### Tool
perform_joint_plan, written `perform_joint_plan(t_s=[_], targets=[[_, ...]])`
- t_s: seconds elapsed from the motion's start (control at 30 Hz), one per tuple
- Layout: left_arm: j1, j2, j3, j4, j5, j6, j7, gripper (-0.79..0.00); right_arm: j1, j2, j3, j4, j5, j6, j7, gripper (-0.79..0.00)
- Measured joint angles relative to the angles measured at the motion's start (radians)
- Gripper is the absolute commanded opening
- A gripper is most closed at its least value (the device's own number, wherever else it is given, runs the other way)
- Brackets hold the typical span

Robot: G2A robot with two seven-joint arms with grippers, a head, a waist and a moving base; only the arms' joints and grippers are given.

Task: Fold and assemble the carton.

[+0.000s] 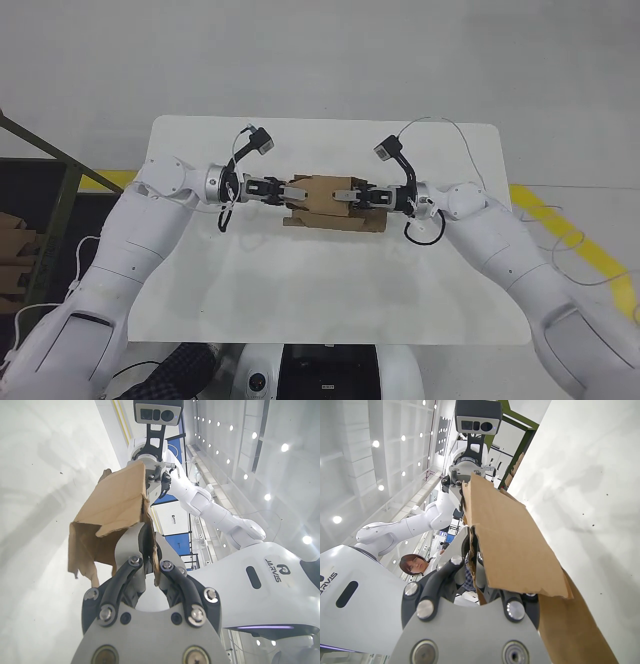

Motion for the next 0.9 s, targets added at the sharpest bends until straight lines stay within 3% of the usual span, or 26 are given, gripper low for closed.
perform_joint_plan(t_s=[0.37,0.77,0.9], targets=[[0.006,0.004,-0.034,-0.006,-0.057,0.008,-0.023,0.000,0.002,-0.006,-0.001,0.025,-0.013,0.001,0.001,-0.785],[0.028,0.007,-0.063,-0.085,-0.126,0.025,-0.047,0.000,0.008,-0.027,-0.015,0.063,-0.034,-0.006,-0.006,-0.785],[0.024,0.001,-0.037,-0.111,-0.114,0.038,-0.048,0.000,0.011,-0.037,-0.019,0.070,-0.036,-0.006,-0.006,-0.785]])
